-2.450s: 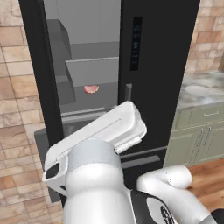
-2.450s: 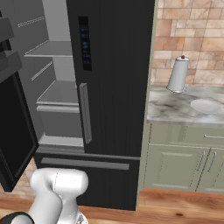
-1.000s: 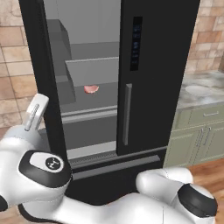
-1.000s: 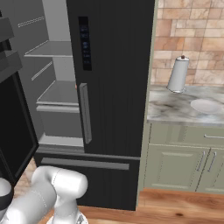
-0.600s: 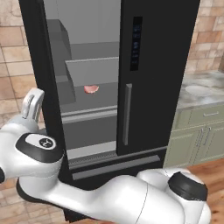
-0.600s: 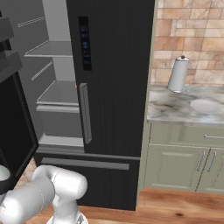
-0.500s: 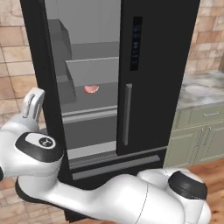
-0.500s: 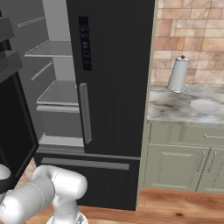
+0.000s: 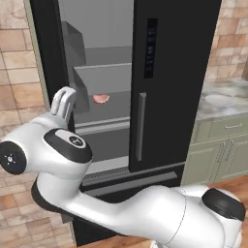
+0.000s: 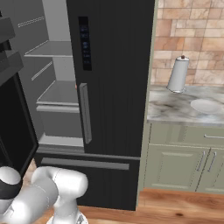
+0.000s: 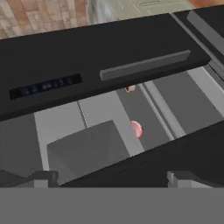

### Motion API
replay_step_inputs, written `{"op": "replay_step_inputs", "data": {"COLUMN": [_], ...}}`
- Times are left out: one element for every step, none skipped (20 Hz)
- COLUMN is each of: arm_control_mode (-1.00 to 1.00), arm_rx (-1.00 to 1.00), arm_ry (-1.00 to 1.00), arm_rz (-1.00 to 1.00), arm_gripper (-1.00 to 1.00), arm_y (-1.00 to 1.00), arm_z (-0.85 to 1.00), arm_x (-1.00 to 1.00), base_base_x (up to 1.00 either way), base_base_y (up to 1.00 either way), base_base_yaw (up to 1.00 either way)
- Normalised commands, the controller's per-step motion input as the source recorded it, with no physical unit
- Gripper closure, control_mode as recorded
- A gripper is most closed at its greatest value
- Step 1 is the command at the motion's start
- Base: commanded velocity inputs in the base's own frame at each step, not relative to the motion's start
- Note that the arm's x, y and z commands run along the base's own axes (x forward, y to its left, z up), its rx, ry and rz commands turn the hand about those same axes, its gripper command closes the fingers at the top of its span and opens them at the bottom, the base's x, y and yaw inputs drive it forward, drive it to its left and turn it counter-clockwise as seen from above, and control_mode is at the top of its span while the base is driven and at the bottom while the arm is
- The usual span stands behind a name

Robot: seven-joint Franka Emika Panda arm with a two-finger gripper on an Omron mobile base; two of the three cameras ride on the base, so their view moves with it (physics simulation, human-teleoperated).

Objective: Place the steak on the counter behind the older steak on the same shelf of the fridge to maintain FIFO order. Close the fridge door when finished.

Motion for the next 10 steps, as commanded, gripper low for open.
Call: {"op": "replay_step_inputs", "data": {"arm_control_mode": [-1.0,-1.0,-1.0,-1.0,-1.0,-1.0,-1.0,-1.0,-1.0,-1.0], "arm_rx": [0.0,0.0,0.01,0.02,0.02,0.03,0.03,0.03,0.03,0.03], "arm_ry": [0.0,0.0,-0.04,-0.07,-0.09,-0.11,-0.13,-0.13,-0.15,-0.16], "arm_rz": [0.0,0.0,0.0,0.0,0.0,0.0,0.0,0.0,0.01,0.01], "arm_gripper": [-1.0,-1.0,-1.0,-1.0,-1.0,-1.0,-1.0,-1.0,-1.0,-1.0], "arm_y": [-0.94,-0.96,-0.94,-0.94,-0.91,-0.89,-0.79,-0.71,-0.62,-0.55], "arm_z": [0.0,0.0,0.0,-0.01,-0.06,-0.06,-0.03,-0.03,-0.02,-0.01], "arm_x": [0.44,0.5,0.51,0.49,0.54,0.56,0.53,0.6,0.69,0.69], "base_base_x": [0.0,0.0,0.0,0.0,0.0,0.0,0.0,0.0,0.0,0.0], "base_base_y": [0.0,0.0,0.0,0.0,0.0,0.0,0.0,0.0,0.0,0.0], "base_base_yaw": [0.0,0.0,0.0,0.0,0.0,0.0,0.0,0.0,0.0,0.0]}}
